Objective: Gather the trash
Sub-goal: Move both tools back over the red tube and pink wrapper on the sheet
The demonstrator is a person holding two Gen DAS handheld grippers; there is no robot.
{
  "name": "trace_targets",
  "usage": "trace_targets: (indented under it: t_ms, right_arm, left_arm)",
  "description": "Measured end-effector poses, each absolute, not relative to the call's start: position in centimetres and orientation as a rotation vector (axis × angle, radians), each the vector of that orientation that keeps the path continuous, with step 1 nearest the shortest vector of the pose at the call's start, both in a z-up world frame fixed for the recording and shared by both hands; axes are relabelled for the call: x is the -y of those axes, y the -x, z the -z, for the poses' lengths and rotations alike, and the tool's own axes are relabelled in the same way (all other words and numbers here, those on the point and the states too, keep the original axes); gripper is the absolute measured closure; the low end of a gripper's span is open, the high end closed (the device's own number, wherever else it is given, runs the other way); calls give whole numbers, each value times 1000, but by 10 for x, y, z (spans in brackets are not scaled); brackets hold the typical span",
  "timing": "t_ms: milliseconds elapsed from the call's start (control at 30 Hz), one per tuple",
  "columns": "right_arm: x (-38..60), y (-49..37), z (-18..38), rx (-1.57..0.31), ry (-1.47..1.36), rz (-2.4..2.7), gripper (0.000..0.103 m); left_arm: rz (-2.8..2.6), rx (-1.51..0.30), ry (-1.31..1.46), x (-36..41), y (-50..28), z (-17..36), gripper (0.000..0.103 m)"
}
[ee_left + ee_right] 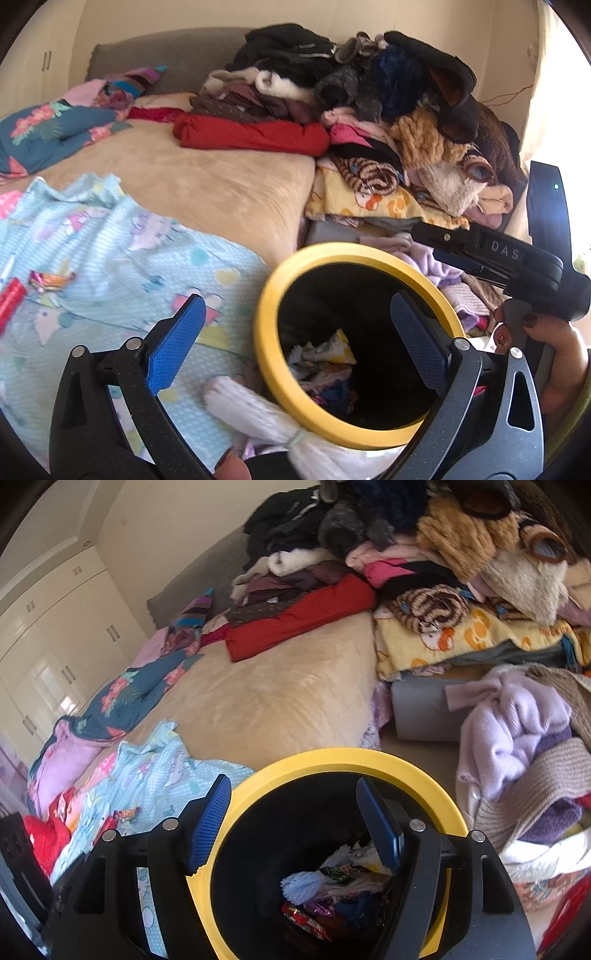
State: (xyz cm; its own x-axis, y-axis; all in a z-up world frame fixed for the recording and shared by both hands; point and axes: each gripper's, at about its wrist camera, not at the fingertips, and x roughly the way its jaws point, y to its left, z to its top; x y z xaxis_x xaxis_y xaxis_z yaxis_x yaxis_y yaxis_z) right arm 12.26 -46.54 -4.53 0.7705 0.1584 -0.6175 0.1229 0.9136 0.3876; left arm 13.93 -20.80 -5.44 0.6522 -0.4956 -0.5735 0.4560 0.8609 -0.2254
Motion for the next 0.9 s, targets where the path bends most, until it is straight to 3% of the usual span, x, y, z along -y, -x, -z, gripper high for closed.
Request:
trace_targets:
  t_ms: [900]
  right_arm:
    - [313, -142, 24, -644, -77, -357, 32]
  left_arm:
    - [292, -606, 149, 71, -165, 54, 11]
